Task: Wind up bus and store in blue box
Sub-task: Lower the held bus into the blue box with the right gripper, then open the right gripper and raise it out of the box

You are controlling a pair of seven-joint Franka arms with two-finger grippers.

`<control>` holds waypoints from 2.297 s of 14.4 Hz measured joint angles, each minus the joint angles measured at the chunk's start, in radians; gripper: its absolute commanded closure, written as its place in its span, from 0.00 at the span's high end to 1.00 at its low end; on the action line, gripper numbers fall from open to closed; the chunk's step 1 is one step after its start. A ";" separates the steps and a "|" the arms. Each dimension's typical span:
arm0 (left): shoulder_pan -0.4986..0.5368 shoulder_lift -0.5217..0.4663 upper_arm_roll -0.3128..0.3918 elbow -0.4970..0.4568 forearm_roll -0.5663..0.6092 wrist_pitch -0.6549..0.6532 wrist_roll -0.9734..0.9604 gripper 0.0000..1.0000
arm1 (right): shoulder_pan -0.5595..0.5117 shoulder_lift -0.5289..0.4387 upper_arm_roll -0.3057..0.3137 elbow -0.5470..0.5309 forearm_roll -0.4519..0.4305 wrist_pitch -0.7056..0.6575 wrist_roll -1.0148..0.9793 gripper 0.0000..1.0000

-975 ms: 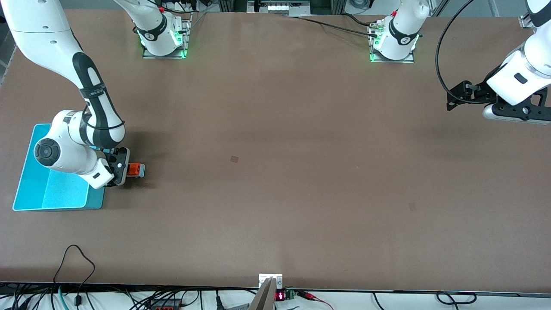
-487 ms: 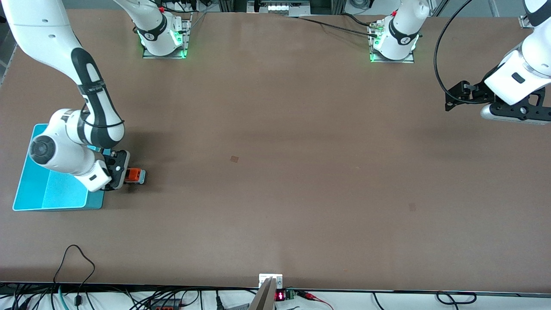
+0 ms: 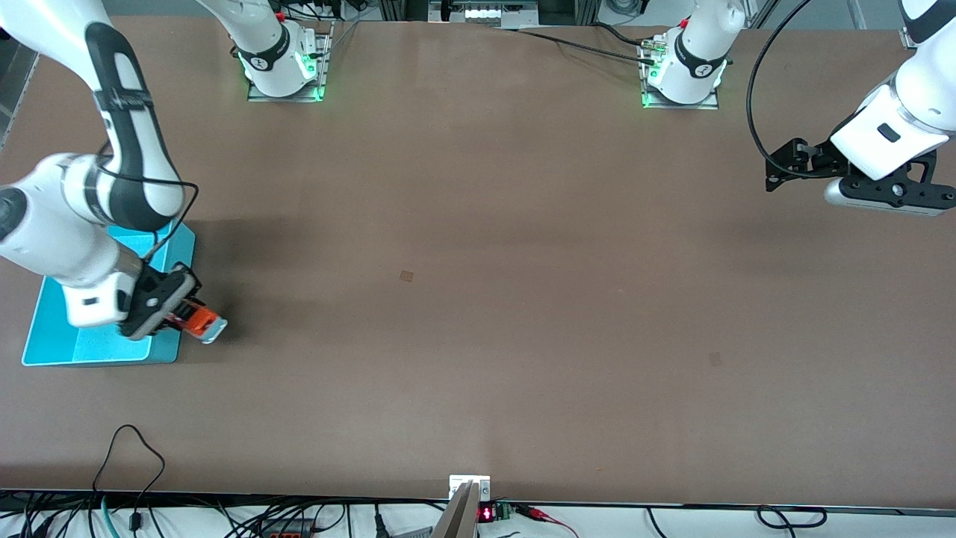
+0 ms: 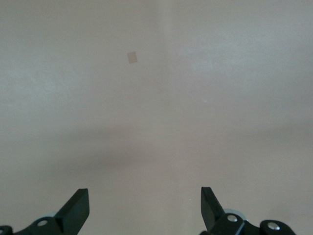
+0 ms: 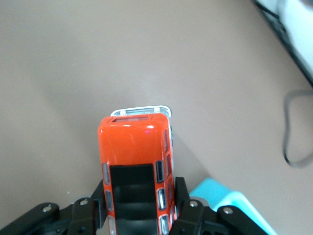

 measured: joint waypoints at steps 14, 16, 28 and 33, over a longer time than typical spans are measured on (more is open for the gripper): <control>-0.001 0.000 -0.002 0.001 0.000 -0.001 0.000 1.00 | -0.136 0.057 -0.129 -0.019 -0.001 -0.039 0.568 0.04; -0.001 0.000 -0.002 0.002 0.000 -0.001 0.000 1.00 | -0.151 0.106 -0.129 -0.013 -0.001 -0.034 0.597 0.04; -0.001 0.000 -0.002 0.002 0.000 -0.001 0.000 1.00 | -0.198 0.263 -0.129 0.052 -0.001 0.043 0.603 0.41; -0.001 0.000 -0.002 0.002 0.000 -0.001 0.000 1.00 | -0.199 0.281 -0.129 0.054 0.008 0.065 0.591 1.00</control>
